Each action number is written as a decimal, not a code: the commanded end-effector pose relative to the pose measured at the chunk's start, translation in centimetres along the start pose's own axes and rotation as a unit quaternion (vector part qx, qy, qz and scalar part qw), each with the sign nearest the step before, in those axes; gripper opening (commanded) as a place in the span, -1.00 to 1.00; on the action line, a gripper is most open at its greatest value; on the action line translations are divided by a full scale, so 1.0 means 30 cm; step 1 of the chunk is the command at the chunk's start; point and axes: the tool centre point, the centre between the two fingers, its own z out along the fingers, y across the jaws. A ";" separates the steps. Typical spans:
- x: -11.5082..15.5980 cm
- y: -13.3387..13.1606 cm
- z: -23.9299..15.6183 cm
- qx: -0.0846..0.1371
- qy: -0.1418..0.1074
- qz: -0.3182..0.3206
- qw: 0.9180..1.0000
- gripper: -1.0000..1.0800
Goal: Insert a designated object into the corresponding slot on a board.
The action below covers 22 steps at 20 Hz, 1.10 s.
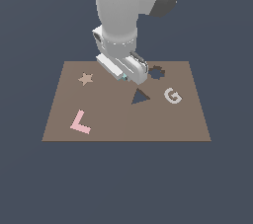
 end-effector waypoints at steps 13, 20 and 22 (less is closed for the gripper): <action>-0.100 -0.026 -0.006 0.000 0.000 0.113 0.994 -1.00; -0.179 -0.067 -0.011 0.000 0.000 0.210 0.978 -1.00; -0.203 -0.084 -0.013 0.001 0.000 0.241 0.970 -1.00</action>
